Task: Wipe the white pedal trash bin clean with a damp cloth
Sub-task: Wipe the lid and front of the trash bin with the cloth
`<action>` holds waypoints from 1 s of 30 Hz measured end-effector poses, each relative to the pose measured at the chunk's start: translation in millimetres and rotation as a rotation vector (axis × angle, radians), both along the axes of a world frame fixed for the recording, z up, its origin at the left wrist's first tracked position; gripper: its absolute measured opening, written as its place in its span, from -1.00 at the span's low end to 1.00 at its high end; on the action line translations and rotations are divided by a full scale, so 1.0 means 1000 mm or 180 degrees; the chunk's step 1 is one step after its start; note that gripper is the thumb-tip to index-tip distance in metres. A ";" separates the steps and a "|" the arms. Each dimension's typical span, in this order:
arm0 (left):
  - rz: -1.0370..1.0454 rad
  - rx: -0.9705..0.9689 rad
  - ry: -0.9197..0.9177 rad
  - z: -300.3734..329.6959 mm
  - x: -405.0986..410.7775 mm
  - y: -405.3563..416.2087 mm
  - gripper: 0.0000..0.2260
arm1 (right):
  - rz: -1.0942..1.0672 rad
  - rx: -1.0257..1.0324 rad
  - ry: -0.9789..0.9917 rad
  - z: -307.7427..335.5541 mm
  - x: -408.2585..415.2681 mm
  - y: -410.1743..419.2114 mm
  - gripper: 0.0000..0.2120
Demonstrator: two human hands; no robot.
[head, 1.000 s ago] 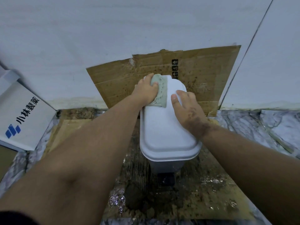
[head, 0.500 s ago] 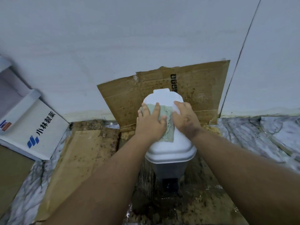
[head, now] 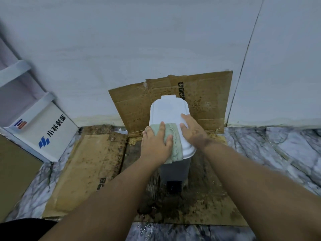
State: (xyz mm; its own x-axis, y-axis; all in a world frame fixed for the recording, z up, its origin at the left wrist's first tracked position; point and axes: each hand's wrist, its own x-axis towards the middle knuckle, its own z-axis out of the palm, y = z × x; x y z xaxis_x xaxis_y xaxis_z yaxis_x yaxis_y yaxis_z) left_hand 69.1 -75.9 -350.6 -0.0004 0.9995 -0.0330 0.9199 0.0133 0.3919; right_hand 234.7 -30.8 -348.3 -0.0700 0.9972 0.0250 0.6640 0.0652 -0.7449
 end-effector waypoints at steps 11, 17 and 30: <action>-0.0031 -0.0292 0.0694 0.020 0.024 0.077 -0.41 | -0.0469 0.0697 0.1044 -0.046 -0.005 -0.035 -0.58; -0.0120 -0.0175 0.1063 0.025 0.043 0.121 -0.42 | -0.0517 0.0737 0.1295 -0.055 -0.005 -0.032 -0.47; -0.0341 0.0463 0.0408 0.008 0.016 0.044 -0.40 | -0.0390 0.0847 0.1330 -0.052 0.000 -0.029 -0.57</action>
State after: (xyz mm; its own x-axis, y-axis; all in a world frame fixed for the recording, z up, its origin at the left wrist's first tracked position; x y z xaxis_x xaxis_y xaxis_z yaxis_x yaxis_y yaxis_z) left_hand 84.7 -31.8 -342.6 0.1112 0.9882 0.1051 0.9554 -0.1354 0.2624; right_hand 234.5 -59.7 -400.3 0.1172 0.9528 0.2801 0.3274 0.2292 -0.9167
